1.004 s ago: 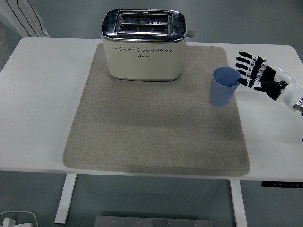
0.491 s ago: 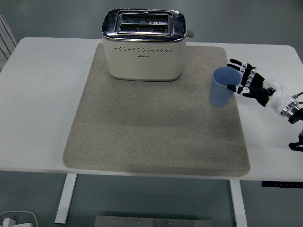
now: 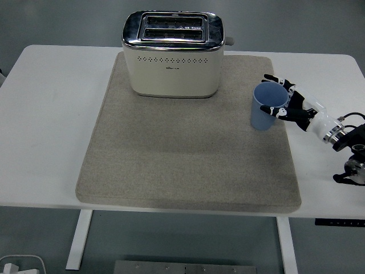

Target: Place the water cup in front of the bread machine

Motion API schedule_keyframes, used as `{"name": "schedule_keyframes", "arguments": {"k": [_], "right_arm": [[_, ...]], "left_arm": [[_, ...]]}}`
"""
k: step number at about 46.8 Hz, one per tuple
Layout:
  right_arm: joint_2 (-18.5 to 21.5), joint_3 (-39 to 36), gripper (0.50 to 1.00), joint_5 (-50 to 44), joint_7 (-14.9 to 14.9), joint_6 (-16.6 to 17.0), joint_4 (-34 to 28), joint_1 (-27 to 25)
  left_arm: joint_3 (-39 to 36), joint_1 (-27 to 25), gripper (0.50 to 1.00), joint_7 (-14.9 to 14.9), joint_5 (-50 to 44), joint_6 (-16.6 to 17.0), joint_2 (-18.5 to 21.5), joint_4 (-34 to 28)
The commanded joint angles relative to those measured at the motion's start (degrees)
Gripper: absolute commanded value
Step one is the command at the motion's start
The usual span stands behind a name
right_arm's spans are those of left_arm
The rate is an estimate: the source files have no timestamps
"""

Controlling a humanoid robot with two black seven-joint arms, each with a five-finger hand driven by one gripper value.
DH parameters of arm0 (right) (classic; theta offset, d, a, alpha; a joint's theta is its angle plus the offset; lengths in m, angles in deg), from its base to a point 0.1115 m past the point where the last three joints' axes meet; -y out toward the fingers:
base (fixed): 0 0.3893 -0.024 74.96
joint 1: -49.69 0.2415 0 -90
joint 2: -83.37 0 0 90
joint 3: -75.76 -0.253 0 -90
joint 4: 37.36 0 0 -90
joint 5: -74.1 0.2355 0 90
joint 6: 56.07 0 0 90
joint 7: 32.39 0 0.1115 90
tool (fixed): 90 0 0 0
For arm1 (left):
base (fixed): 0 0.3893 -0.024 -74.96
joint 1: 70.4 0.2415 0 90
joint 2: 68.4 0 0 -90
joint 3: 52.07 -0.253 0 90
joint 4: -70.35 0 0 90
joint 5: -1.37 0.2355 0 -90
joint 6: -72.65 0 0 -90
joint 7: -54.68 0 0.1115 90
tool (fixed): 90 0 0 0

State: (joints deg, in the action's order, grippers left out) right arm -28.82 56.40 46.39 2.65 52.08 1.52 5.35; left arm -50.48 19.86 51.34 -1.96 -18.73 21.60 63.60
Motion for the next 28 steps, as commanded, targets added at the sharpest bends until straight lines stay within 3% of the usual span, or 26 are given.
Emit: {"name": "schedule_keyframes", "arguments": {"k": [1,28], "right_arm": [[0.2,0.0,0.928,-0.3,0.0,-0.7,-0.1,-0.1],[0.9,0.0,0.921,-2.0,0.0,-1.4,-0.4,0.0]], "left_arm": [[0.0,0.0,1.0,0.0,0.0,0.1,0.0,0.0],[0.1,0.0,1.0,0.0,0.0,0.0,0.0,0.0]]}}
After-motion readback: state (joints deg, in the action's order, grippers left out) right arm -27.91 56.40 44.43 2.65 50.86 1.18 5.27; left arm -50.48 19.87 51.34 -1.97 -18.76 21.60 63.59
